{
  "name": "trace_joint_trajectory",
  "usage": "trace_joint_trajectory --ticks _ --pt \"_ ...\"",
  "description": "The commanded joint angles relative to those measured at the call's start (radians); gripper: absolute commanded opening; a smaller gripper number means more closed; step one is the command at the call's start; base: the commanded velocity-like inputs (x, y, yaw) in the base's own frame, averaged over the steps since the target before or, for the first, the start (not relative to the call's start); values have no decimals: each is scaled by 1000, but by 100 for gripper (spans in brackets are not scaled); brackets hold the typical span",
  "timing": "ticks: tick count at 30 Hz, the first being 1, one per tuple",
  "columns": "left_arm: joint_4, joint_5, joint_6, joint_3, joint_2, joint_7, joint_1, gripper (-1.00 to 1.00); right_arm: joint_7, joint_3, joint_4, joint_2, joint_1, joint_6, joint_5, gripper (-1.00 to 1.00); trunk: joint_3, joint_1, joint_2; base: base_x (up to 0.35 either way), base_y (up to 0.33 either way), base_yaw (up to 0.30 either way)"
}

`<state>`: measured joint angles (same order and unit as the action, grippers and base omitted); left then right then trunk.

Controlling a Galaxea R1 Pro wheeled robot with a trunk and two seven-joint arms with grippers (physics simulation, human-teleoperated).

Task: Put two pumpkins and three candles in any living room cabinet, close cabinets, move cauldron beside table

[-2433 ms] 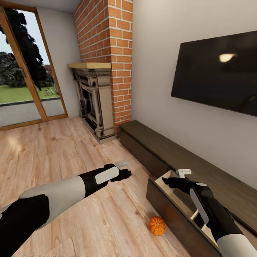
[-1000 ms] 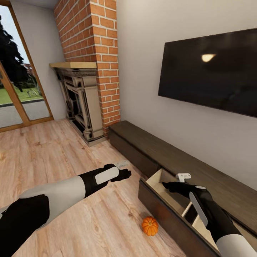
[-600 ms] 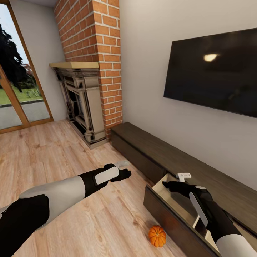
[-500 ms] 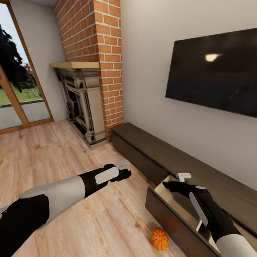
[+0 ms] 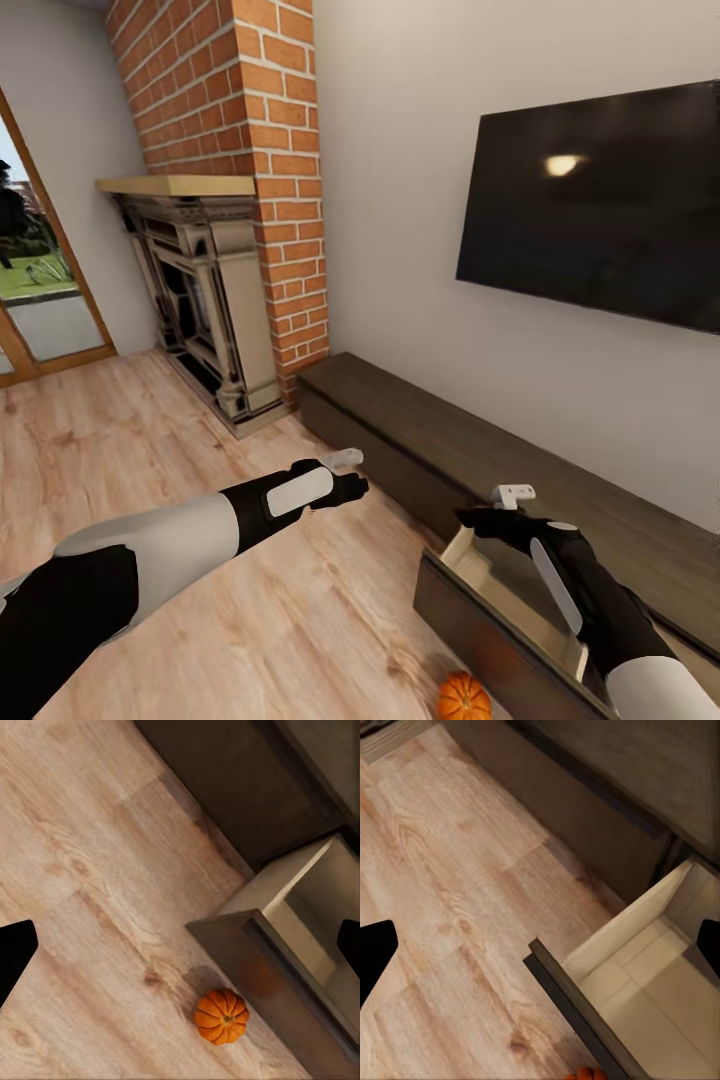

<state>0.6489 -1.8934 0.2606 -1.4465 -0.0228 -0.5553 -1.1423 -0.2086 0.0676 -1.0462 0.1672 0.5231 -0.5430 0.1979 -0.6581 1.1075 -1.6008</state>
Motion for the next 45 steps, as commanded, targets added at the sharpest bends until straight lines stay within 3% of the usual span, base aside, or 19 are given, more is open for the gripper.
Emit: trace_joint_trajectory --ticks 1,12,17,20,22,23,25,40,45 --pt "0 0 0 0 0 0 0 100 0 0 0 0 0 0 0 100 1 0 0 283 193 -248" --pt "0 1 -1 0 -2 2 1 100 -1 -3 -6 2 0 0 4 100 9 0 0 316 56 -255" --pt "0 2 0 0 -1 43 1 100 -5 -20 -13 7 0 0 10 100 13 0 0 321 1 -256" --pt "0 2 0 0 0 57 1 100 -21 -70 -26 8 0 -1 11 100 16 0 0 279 0 -256" --pt "0 2 0 -1 0 61 1 100 -107 -132 -30 8 0 -3 10 100 18 0 0 218 0 -255" --pt "0 2 0 -1 0 61 1 100 -183 -174 -30 9 0 -5 9 100 18 0 0 53 0 -84" --pt "0 2 0 -1 0 61 1 100 -201 -185 -31 9 0 -6 8 100 18 0 0 35 0 -55" --pt "2 2 0 -3 -2 61 1 100 -219 -196 -33 12 0 -6 8 100 19 0 0 -20 0 -5" --pt "0 2 0 -3 2 61 1 100 -221 -194 -87 14 0 -11 8 100 19 0 0 -3 0 0"
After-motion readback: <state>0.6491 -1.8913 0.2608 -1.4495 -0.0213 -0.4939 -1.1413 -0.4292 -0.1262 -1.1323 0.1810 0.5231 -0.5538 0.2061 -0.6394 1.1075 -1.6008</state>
